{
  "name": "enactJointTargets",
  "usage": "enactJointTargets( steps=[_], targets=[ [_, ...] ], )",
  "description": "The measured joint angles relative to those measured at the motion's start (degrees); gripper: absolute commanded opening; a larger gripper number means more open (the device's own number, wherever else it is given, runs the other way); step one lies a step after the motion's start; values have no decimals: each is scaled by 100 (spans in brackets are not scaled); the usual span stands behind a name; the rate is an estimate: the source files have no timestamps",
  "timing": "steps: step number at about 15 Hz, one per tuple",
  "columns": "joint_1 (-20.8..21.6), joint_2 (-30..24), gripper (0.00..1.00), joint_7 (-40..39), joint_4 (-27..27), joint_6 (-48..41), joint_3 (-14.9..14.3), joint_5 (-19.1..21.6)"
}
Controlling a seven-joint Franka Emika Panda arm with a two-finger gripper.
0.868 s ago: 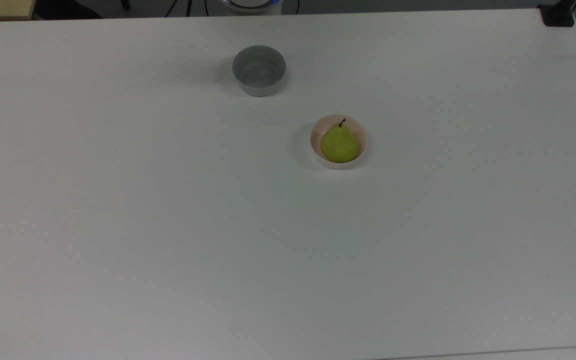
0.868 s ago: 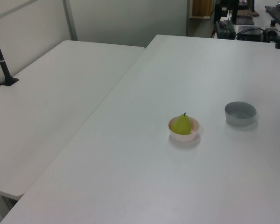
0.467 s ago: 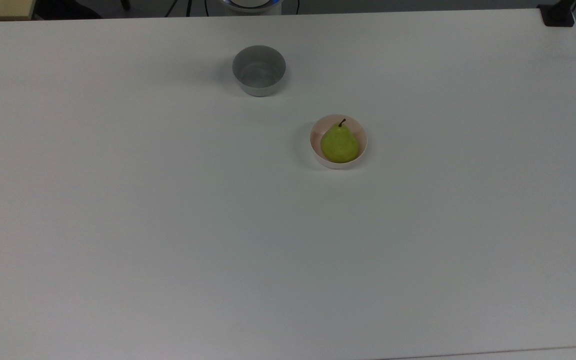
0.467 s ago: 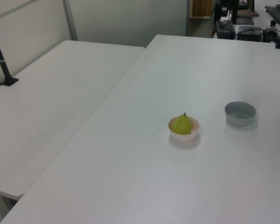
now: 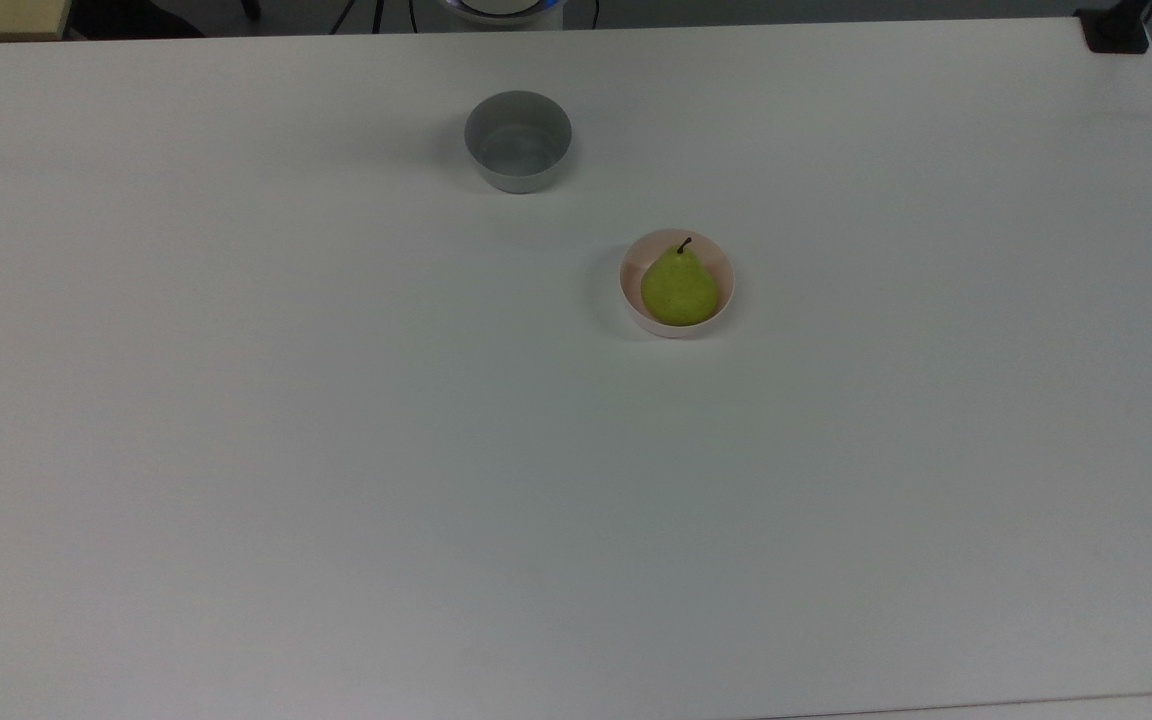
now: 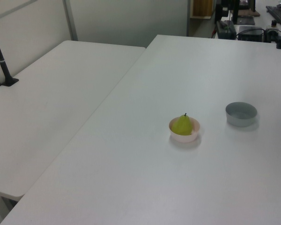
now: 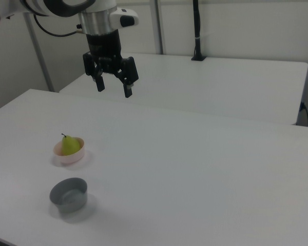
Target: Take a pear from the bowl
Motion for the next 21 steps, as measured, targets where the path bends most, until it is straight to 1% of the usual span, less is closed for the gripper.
enactJointTargets(
  steps=[4,6,10,15,18,20,21],
  targets=[
    [36,0,100,-9,0,0,28,11],
    [60,0,100,-10,0,0,54,82],
    [209,3,100,-10,-2,0,84,112],
    [219,26,100,-13,-24,-15,85,112],
    [251,109,100,-240,-38,-15,89,112],
    [313,175,100,-310,-38,-15,178,113],
    [444,201,100,-320,-38,-15,257,115]
  ],
)
